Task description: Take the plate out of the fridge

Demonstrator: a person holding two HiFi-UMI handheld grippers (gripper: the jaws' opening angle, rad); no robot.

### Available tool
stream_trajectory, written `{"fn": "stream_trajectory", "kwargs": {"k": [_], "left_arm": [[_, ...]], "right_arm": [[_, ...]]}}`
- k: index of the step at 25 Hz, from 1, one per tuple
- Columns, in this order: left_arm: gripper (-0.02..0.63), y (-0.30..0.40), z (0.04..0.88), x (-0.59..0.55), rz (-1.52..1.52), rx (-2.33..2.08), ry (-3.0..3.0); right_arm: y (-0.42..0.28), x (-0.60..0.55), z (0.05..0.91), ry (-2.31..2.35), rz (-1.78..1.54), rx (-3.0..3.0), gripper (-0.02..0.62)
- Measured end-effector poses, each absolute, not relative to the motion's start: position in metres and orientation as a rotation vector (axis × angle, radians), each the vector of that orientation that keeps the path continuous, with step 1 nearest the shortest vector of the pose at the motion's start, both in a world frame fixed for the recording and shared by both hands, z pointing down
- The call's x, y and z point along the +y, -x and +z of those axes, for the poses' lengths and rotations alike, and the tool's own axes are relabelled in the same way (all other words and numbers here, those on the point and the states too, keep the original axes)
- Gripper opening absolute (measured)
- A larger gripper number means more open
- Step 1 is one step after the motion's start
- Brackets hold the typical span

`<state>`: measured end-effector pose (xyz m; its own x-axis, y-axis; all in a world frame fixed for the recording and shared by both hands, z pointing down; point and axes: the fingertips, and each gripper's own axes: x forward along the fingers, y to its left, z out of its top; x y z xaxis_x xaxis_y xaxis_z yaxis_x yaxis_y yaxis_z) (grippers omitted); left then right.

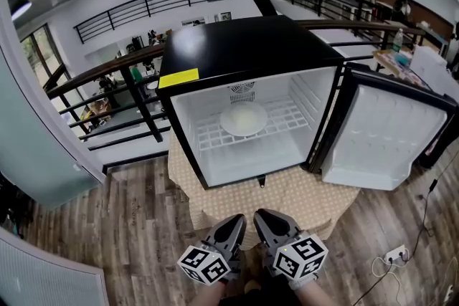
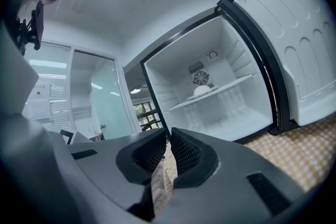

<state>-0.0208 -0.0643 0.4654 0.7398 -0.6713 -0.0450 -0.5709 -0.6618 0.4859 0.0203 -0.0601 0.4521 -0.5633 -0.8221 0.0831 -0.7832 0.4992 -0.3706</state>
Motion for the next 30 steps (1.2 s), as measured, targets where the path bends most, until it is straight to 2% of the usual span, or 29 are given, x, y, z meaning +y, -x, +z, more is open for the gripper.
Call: {"fn": "stream_trajectory", "kwargs": {"k": [18, 30], "left_arm": [[0.008, 0.002, 0.445, -0.156, -0.412, -0.962, -2.486], [0.008, -0.007, 0.448, -0.184, -0.415, -0.951, -2.504]], "right_arm": [[-0.024, -0.148, 0.442, 1.38, -0.567, 2.704, 0.048], [-0.041, -0.205, 0.447, 1.466, -0.84, 2.476, 0.049]]}}
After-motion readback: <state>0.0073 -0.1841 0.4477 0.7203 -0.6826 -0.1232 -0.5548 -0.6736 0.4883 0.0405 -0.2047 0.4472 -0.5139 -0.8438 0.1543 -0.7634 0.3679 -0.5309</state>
